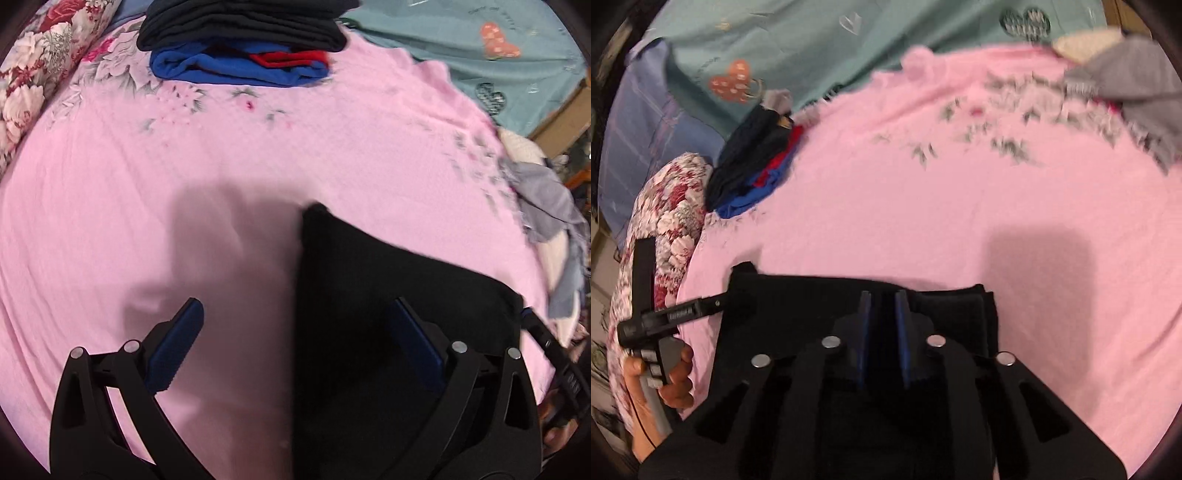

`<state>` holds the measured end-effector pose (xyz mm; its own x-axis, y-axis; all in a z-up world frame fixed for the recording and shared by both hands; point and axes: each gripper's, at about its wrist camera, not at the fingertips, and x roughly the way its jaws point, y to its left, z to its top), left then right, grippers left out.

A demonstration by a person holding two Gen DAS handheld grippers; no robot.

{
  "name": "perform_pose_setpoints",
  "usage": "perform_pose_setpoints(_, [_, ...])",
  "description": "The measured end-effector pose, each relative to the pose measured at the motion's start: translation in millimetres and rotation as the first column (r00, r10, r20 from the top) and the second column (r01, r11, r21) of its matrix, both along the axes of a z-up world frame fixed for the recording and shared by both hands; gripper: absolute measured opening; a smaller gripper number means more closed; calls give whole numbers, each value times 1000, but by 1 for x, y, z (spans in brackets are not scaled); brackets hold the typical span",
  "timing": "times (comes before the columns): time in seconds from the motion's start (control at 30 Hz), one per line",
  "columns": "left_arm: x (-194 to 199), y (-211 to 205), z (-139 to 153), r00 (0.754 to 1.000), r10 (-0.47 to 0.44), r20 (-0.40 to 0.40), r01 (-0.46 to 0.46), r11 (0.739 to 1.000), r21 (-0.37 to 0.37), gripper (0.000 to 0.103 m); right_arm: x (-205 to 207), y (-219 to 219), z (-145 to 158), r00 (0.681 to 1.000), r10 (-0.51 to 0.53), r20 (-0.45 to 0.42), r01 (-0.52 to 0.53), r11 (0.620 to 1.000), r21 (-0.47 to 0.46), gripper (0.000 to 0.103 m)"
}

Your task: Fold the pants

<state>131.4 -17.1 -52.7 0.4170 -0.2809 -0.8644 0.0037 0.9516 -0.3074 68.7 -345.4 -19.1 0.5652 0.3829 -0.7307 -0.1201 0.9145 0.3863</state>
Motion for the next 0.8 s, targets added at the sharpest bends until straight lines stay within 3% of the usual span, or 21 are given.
perform_pose_setpoints(0.07, [-28, -6, 5, 998, -51, 40, 52, 998, -27, 101, -28, 8, 12, 993, 114, 26, -116, 989, 92, 30])
perform_pose_setpoints(0.1, [-41, -10, 3, 996, -76, 41, 77, 997, -12, 101, -40, 11, 12, 984, 173, 27, -175, 975, 139, 47])
perform_pose_setpoints(0.17, [-59, -23, -10, 992, -124, -2, 124, 988, 93, 101, -55, 21, 5, 973, 229, -28, -224, 965, 135, 59])
perform_pose_setpoints(0.23, [-74, -24, -21, 991, -135, 11, 132, 981, 145, 101, -67, 25, -13, 957, 267, -109, -258, 962, 91, 59])
perform_pose_setpoints(0.3, [-82, -14, -18, 995, -103, 8, 101, 986, 133, 101, -84, 20, -15, 957, 282, -70, -278, 958, 65, 59])
perform_pose_setpoints(0.4, [-88, -5, -9, 998, -58, -22, 59, 996, 65, 101, -98, 8, 1, 981, 193, -27, -192, 981, 38, 60])
perform_pose_setpoints(0.47, [-96, -13, -5, 994, -109, -15, 109, 993, 38, 101, -106, 12, 10, 978, 208, 20, -209, 977, 42, 60])
perform_pose_setpoints(0.53, [-103, -30, -13, 985, -166, -39, 169, 981, 92, 101, -108, 27, 9, 956, 294, 0, -292, 951, 105, 60])
perform_pose_setpoints(0.6, [-110, -36, -19, 981, -194, -17, 194, 968, 157, 101, -106, 43, 0, 941, 337, -32, -334, 939, 85, 62])
perform_pose_setpoints(0.67, [-111, -31, -19, 984, -179, -26, 181, 970, 161, 101, -102, 51, -13, 939, 336, -78, -337, 942, 4, 62])
perform_pose_setpoints(0.8, [-105, -18, -15, 988, -136, -72, 145, 980, 137, 101, -106, 35, -6, 943, 326, -66, -329, 943, -43, 62])
